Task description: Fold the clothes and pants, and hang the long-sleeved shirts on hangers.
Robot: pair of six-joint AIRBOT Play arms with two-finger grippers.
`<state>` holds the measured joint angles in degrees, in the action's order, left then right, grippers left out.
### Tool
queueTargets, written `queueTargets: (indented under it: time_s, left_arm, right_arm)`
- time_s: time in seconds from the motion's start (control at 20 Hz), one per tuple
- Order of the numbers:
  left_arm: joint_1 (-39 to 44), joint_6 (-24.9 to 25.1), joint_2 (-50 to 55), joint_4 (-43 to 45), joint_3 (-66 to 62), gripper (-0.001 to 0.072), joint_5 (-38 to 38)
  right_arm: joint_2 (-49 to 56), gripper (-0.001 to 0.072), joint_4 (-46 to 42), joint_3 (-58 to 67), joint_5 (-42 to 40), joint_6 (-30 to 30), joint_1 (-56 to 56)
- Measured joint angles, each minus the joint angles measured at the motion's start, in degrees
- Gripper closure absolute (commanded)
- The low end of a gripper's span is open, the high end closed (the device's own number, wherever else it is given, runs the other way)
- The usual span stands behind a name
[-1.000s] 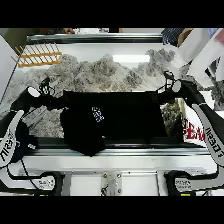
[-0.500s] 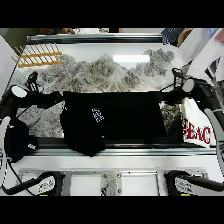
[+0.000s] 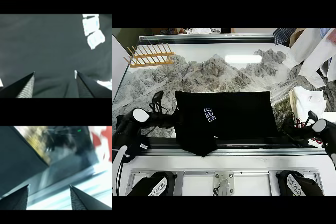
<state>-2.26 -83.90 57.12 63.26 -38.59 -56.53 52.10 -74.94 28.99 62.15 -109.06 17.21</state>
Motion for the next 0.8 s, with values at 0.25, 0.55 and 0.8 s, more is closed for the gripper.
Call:
queueTargets:
  time_s: [0.25,0.55,0.8]
  left_arm:
    - [3.9,-1.2,-2.6,0.0,4.3,0.0181,1.7]
    - [4.7,-2.0,-3.2,0.0,5.1,0.0181,2.2]
    - [3.4,-4.0,-3.2,0.9,5.3,0.0180,0.1]
  right_arm:
    - [-2.2,0.0182,9.3,-9.3,-13.4,-2.5,-1.6]
    - [0.3,0.0501,13.6,-11.4,-24.9,-3.1,-7.2]
    - [1.9,0.0702,14.3,-11.6,-27.9,-2.8,-10.1]
